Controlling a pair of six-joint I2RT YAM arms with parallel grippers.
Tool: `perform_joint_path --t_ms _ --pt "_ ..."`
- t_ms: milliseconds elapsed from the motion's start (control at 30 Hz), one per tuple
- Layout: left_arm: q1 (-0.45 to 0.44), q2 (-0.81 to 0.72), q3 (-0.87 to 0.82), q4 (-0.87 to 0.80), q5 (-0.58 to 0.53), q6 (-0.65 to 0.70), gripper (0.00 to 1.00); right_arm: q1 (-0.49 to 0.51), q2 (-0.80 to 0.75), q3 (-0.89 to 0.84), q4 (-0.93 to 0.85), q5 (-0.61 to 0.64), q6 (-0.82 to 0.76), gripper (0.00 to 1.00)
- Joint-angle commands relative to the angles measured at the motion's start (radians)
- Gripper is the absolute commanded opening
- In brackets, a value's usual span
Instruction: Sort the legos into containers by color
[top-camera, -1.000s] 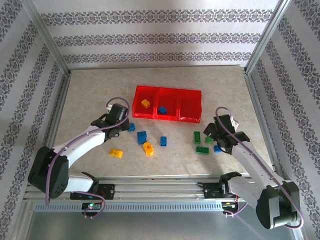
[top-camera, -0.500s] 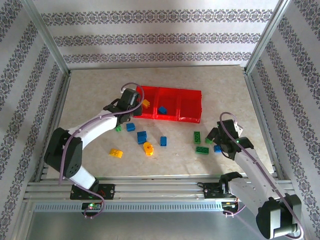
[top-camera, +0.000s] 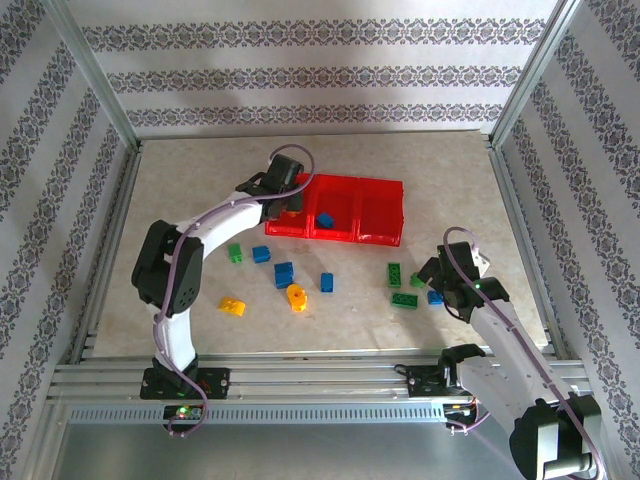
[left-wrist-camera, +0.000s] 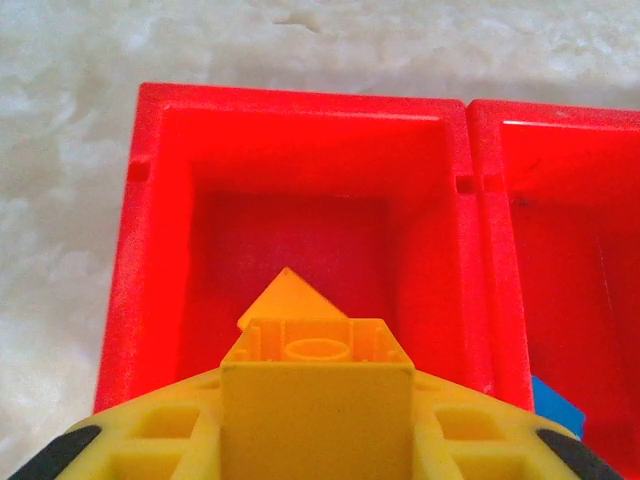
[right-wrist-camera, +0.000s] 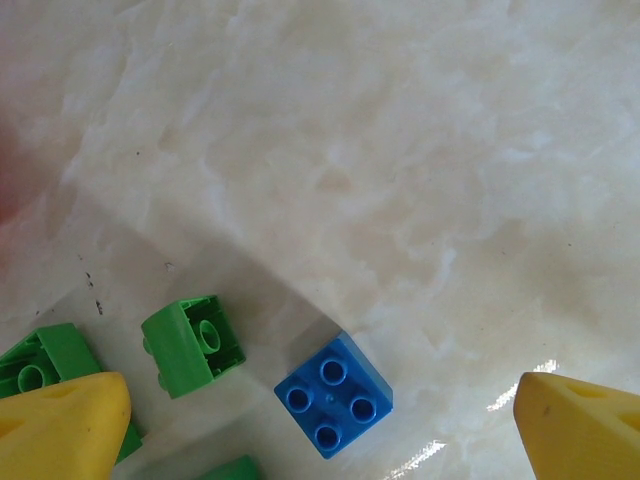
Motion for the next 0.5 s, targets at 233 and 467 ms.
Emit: perform_joint_path --t_ms 233,467 --pt "-0.014 0.153 0.173 -0.126 -0.002 0.048 0.21 -0.017 -0.013 -0.032 0.016 -0.012 -0.002 0.98" --pt "-0.014 0.181 0.199 -0.135 -0.022 0.03 0.26 -0.019 -0.003 -0.034 0.017 -0.01 -0.007 0.98"
